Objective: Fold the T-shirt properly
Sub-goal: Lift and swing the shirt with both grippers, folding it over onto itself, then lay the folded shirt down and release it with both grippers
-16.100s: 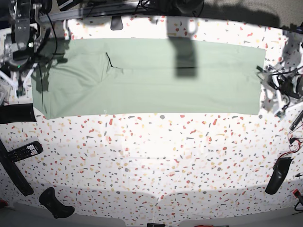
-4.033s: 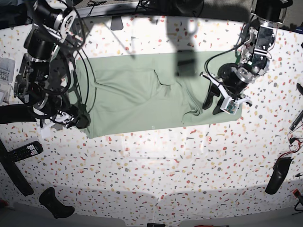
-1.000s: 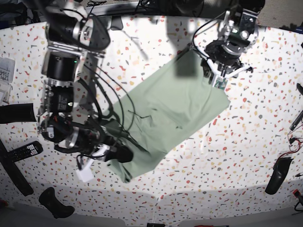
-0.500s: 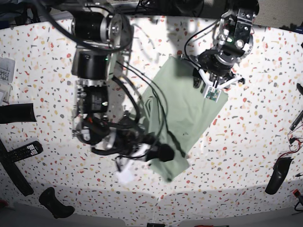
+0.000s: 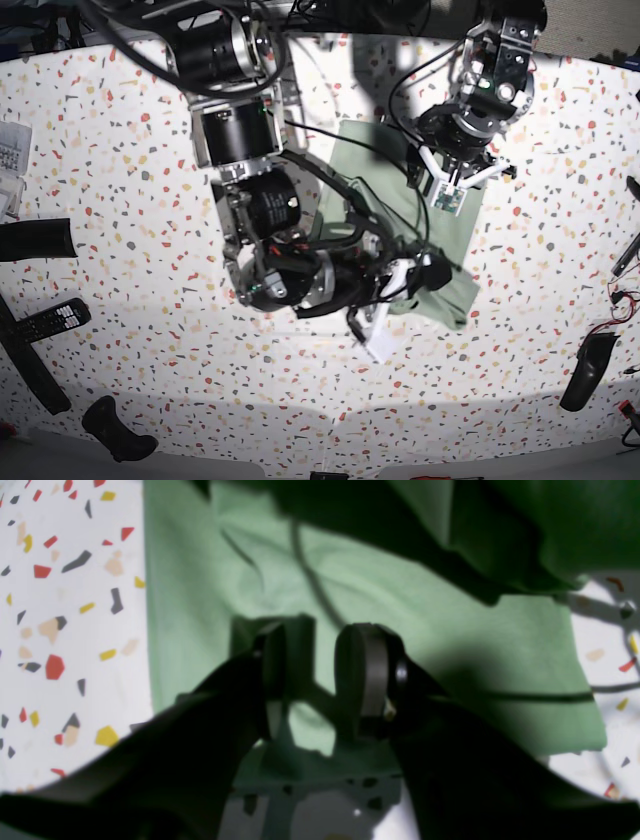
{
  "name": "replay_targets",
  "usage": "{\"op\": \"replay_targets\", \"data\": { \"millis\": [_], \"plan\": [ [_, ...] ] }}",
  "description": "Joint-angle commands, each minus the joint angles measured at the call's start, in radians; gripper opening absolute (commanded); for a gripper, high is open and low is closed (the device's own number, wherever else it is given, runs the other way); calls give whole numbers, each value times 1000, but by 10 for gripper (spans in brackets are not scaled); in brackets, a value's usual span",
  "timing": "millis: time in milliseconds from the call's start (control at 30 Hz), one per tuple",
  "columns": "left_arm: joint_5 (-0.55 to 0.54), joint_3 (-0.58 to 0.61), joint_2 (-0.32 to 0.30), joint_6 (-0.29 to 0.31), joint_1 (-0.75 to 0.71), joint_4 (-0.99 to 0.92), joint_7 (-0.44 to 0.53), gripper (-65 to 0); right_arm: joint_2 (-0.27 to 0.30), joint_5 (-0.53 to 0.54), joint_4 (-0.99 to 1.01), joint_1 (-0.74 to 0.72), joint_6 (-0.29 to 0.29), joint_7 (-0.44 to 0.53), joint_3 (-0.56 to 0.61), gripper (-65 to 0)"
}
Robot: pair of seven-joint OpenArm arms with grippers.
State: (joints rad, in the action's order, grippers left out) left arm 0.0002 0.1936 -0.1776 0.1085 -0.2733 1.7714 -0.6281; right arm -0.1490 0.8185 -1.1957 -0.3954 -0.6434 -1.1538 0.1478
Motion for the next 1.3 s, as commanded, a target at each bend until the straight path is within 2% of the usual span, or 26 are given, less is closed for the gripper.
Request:
{"op": "replay_targets", "data": {
  "millis": [0,233,433,533,867,1267],
  "plan": [
    [-2,-2,0,-3,10,15,23,-454,-8,37,-20,-28,-1,19,10,-650],
    [1,-2,-3,-3,11,15,68,-454,-8,52,-20,-28,20,18,19,-650],
    [106,-2,-6,-3,27,2,75,-454,-8,64,-20,-29,32,18,19,-650],
    [105,-2,-6,-3,42,-47,76,-454,-8,108,-21,-29,43,18,19,-650],
    [104,-2,-6,-3,139,-309,126,-454,-8,108,-23,-28,74,17,19,-650],
    [97,-2,-5,-3,229,-334,129,-454,-8,105,-24,-31,75,17,19,-650]
  ]
}}
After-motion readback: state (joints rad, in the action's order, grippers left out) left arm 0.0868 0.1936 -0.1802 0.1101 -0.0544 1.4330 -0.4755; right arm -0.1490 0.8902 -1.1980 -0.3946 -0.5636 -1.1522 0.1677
